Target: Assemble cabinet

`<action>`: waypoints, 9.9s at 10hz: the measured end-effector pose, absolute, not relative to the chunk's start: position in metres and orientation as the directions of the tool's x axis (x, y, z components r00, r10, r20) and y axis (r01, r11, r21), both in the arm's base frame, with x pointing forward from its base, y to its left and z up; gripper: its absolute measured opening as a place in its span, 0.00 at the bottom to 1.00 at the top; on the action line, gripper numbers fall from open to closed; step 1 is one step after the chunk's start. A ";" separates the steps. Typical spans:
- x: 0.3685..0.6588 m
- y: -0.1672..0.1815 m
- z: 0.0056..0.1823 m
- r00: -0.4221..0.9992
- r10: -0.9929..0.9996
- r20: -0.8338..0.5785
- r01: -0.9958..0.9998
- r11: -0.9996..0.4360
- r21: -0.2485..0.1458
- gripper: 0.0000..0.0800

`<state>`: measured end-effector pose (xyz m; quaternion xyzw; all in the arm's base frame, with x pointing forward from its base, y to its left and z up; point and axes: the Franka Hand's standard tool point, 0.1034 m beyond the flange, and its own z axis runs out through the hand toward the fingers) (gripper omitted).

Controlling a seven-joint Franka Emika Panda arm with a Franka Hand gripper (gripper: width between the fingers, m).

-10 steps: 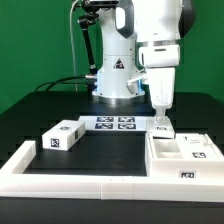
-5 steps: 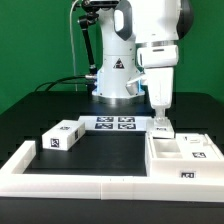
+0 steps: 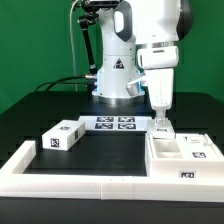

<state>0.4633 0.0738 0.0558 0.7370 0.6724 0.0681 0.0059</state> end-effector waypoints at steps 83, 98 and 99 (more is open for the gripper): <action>0.512 0.092 0.006 0.985 0.024 0.172 0.048 -0.990 -0.133 0.74; 0.521 0.086 0.093 0.967 0.175 0.186 0.192 -0.979 -0.073 0.00; 0.531 0.087 0.101 0.966 0.177 0.190 0.194 -0.978 -0.072 0.00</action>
Offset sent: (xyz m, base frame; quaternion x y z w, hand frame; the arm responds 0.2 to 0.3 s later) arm 0.0184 0.0006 0.0012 0.0139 0.0045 -0.0028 0.9999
